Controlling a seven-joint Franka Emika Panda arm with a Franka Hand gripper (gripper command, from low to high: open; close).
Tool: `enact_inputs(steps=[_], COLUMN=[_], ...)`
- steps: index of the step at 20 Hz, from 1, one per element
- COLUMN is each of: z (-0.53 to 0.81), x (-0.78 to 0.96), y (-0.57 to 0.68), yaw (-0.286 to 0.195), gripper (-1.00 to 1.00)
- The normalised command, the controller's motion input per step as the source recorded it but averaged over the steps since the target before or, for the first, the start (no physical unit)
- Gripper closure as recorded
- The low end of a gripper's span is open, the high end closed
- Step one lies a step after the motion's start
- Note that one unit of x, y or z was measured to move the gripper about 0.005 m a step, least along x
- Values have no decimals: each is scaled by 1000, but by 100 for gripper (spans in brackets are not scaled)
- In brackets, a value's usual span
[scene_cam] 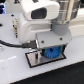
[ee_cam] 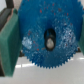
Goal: Insert the blue gear onto the right peg, followed by the red gear
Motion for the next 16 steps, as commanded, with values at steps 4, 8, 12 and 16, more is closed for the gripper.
enact_inputs(steps=[4, 8, 12, 16], z=[-174, -55, 67, 404], x=[108, 53, -2, -94], y=[8, 55, 59, 106], yaw=[0, 0, 0, 0], gripper=[100, 100, -100, -100])
